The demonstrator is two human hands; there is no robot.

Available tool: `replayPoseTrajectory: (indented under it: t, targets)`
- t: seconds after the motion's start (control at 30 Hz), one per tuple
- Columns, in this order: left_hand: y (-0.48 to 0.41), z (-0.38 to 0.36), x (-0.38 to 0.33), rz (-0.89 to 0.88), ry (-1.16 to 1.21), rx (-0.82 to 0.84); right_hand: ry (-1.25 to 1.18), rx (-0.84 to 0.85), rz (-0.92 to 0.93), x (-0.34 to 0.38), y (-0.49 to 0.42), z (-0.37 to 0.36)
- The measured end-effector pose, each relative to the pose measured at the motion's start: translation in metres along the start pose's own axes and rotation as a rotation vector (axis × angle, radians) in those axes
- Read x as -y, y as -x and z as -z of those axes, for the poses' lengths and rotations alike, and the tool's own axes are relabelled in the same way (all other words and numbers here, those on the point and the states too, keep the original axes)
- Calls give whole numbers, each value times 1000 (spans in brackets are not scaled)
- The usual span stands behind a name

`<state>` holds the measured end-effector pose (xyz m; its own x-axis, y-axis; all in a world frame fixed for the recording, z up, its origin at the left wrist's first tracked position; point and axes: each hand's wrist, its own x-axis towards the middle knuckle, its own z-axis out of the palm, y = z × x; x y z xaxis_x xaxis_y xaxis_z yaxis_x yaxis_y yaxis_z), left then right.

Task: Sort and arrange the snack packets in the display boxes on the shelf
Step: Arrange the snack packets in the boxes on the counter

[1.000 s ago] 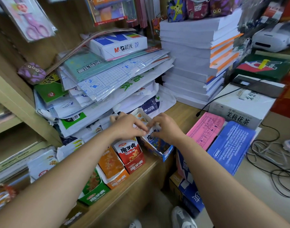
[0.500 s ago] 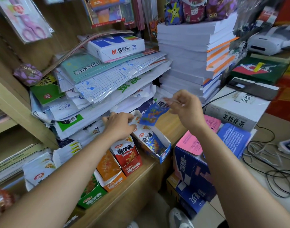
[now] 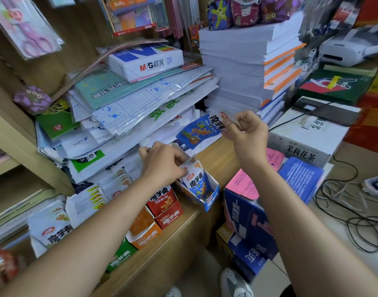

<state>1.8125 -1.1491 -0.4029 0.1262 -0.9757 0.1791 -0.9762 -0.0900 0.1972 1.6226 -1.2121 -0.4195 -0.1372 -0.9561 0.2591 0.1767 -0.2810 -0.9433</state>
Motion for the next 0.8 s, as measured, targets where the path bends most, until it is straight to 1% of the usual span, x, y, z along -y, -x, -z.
replayPoseTrajectory:
  t: [0.1,0.2,0.3,0.43,0.57,0.67,0.7,0.8]
  targets:
    - [27,-7,-7,-41,-62,-128,-23,71,4,1,4,-5]
    - [52,-21,-7,-104,-61,-294,40,184,-2,-4,8,-10]
    - [67,-33,-8,-146,35,-378,219,299,19,-11,8,-11]
    - [72,-43,-5,-126,148,-439,514,466,94,-16,8,-7]
    - [73,-47,-3,-140,177,-562,601,507,157,-2,5,0]
    - [72,-48,-1,-136,176,-580,638,485,198,3,4,5]
    - [71,-49,0,-131,181,-570,665,506,191,3,4,7]
    - [70,-51,2,-87,176,-515,811,663,162,-6,8,6]
